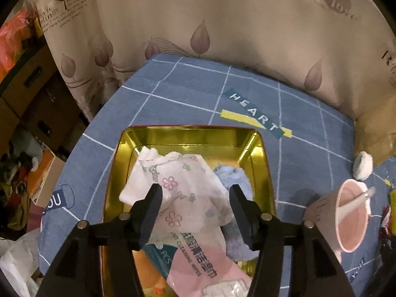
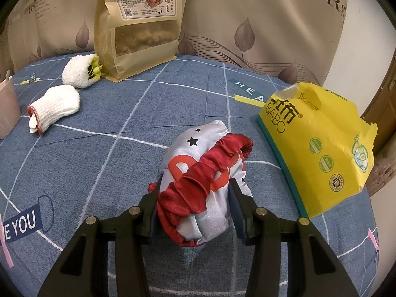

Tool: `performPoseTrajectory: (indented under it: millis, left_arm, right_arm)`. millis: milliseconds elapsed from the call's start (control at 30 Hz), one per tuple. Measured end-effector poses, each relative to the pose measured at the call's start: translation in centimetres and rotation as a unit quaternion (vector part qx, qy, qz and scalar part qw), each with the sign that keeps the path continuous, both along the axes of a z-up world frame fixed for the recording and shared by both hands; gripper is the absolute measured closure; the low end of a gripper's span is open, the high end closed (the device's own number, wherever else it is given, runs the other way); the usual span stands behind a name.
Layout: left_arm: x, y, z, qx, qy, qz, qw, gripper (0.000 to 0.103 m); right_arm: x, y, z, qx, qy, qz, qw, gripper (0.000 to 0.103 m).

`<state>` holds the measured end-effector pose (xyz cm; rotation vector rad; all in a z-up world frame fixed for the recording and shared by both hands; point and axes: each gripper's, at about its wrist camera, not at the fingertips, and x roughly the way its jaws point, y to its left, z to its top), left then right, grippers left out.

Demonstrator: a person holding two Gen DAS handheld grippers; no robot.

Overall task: Organize soft objects
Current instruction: 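Carry the floral wipe sheet into the gold tray and release with left tool, then carry the red-and-white cloth into the gold tray and release with right tool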

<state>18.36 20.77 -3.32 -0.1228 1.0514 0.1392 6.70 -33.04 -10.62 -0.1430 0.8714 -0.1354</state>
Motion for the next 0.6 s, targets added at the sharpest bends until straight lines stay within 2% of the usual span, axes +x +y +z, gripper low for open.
performPoseTrajectory:
  millis: [133, 267, 367, 600]
  left_arm:
    - [-1.6, -0.2, 1.5, -0.001, -0.02, -0.001, 0.9998, 0.045]
    - [-4.9, -0.6, 3.0, -0.007, -0.047, -0.004, 0.9989, 0.045]
    - [-7.7, 0.0, 3.2, -0.029, -0.06, 0.005, 0.9977, 0.045]
    - [-12.3, 1.3, 3.1, -0.028, -0.086, 0.039, 0.9951, 0.045]
  right_arm:
    - [0.0, -0.1, 0.0, 0.001, 0.0, 0.0, 1.0, 0.058]
    - [0.0, 0.0, 0.0, 0.001, 0.0, 0.0, 1.0, 0.058]
    - [0.0, -0.1, 0.1, 0.005, 0.0, 0.0, 1.0, 0.058]
    - [0.1, -0.2, 0.2, 0.014, 0.003, -0.004, 1.0, 0.058]
